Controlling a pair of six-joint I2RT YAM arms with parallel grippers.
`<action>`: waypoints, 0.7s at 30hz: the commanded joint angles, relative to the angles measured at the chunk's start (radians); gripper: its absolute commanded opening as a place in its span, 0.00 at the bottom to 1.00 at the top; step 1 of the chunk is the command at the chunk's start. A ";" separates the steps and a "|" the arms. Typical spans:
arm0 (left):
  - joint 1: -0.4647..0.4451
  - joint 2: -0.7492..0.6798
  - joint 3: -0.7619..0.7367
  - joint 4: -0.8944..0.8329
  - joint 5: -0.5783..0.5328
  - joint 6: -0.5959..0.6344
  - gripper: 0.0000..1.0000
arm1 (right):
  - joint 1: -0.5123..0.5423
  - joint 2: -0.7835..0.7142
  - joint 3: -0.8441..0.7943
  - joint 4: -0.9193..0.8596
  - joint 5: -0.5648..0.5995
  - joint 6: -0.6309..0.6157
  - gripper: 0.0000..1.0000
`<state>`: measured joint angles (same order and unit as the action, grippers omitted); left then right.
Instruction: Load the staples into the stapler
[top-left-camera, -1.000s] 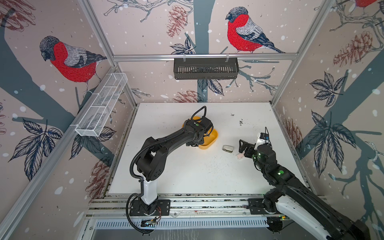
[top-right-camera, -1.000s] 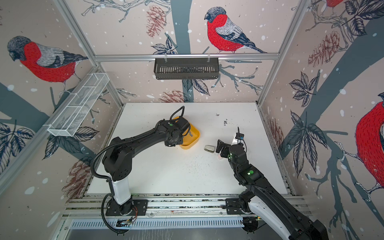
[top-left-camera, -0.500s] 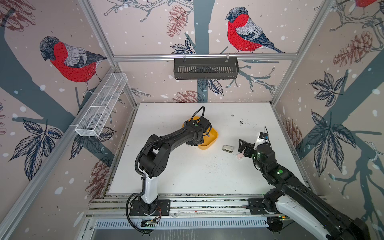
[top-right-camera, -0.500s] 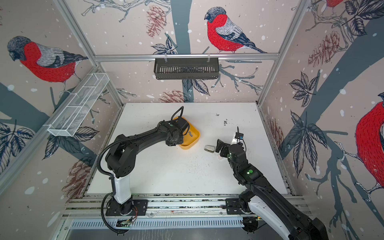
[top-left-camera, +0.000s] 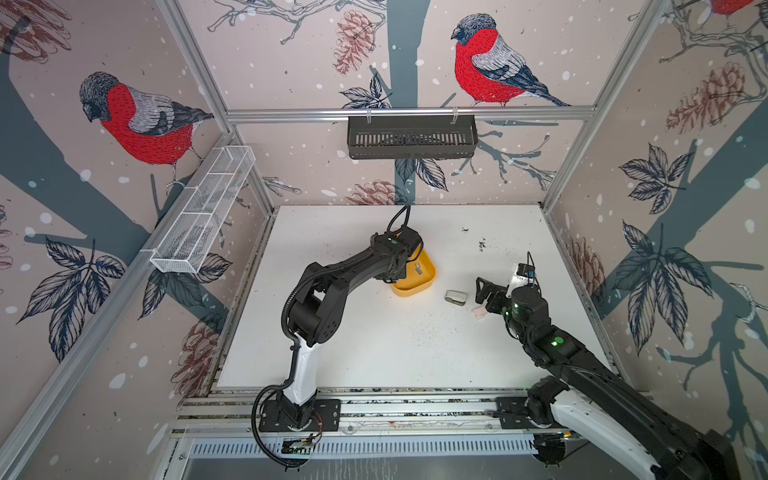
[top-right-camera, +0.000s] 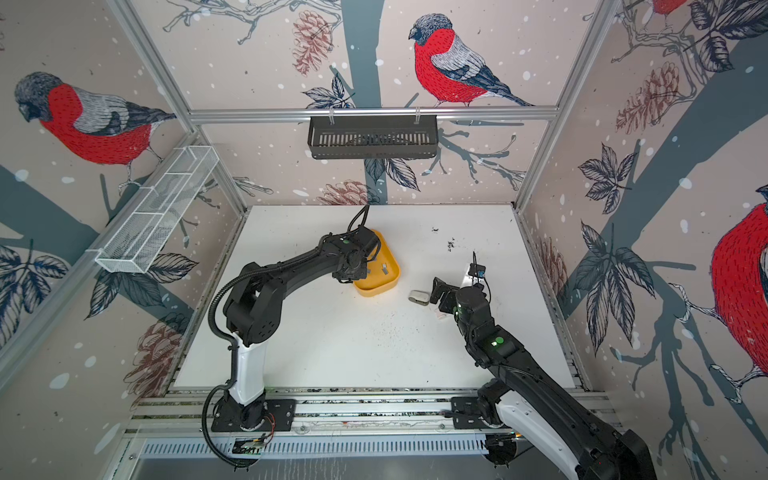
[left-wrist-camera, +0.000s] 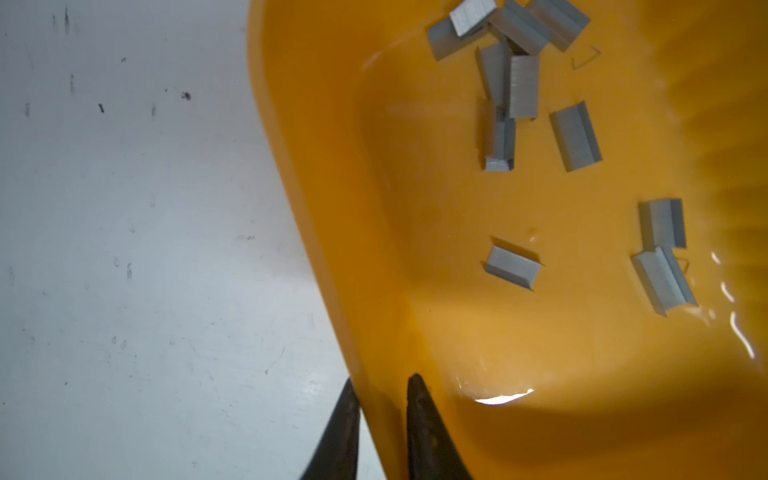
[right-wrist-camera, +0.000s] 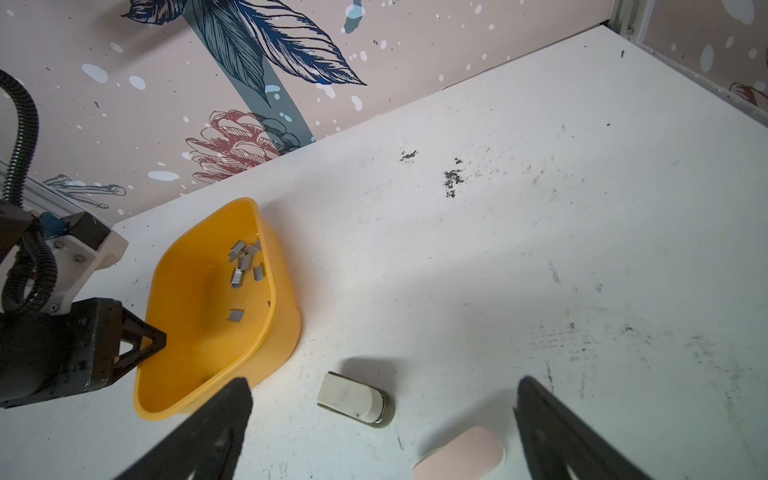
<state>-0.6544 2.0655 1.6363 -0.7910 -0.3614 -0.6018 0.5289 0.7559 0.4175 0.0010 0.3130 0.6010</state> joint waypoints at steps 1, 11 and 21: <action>0.003 0.035 0.056 -0.023 -0.040 0.068 0.20 | 0.003 -0.008 0.001 0.010 0.012 0.006 0.99; 0.003 0.137 0.212 -0.056 -0.065 0.105 0.18 | 0.004 -0.024 -0.006 -0.004 0.027 0.007 0.99; 0.005 0.211 0.323 -0.099 -0.074 0.092 0.18 | 0.005 -0.028 0.000 -0.012 0.030 0.006 0.99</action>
<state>-0.6510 2.2707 1.9472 -0.8536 -0.4156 -0.4995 0.5316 0.7322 0.4110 -0.0071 0.3252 0.6018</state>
